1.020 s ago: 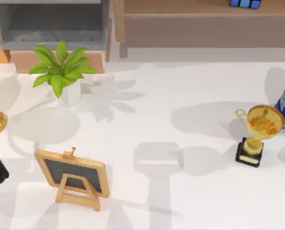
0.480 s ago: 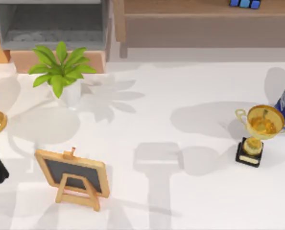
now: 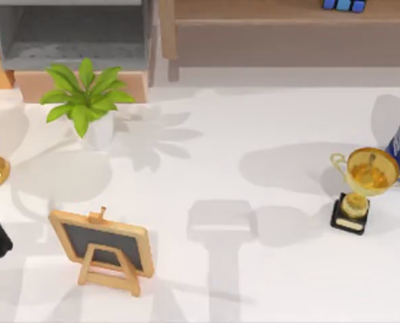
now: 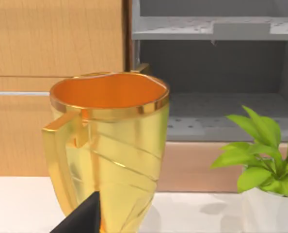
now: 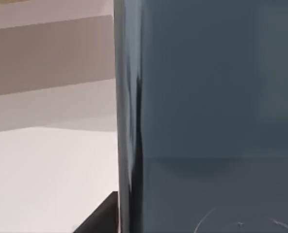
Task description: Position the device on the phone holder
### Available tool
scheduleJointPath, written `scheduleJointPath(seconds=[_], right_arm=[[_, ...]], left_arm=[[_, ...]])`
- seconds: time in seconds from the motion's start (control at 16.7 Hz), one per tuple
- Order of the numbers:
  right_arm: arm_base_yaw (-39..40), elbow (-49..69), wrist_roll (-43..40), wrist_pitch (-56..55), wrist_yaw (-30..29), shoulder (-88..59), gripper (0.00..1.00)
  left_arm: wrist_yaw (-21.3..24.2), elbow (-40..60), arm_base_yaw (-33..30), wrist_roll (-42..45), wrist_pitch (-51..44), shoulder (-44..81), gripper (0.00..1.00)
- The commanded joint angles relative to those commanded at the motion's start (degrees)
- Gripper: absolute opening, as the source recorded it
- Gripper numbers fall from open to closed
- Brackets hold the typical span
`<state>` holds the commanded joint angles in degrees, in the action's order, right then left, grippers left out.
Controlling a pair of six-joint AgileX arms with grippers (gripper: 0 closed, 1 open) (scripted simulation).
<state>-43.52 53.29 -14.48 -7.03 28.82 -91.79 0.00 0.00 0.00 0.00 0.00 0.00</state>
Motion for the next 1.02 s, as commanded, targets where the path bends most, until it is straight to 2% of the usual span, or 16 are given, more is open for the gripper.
scheduleJointPath(seconds=[0.24, 0.6, 1.02], right_arm=[[2.09, 1.78, -0.83, -4.10, 0.00, -3.86, 0.00], [2.73, 1.62, -0.45, -4.19, -0.67, -4.05, 0.00], [2.73, 1.62, -0.45, -4.19, -0.67, -4.05, 0.53]], left_arm=[[0.00, 0.00, 0.00, 0.00, 0.00, 0.00, 1.00], [0.00, 0.00, 0.00, 0.00, 0.00, 0.00, 1.00], [0.00, 0.00, 0.00, 0.00, 0.00, 0.00, 1.00]])
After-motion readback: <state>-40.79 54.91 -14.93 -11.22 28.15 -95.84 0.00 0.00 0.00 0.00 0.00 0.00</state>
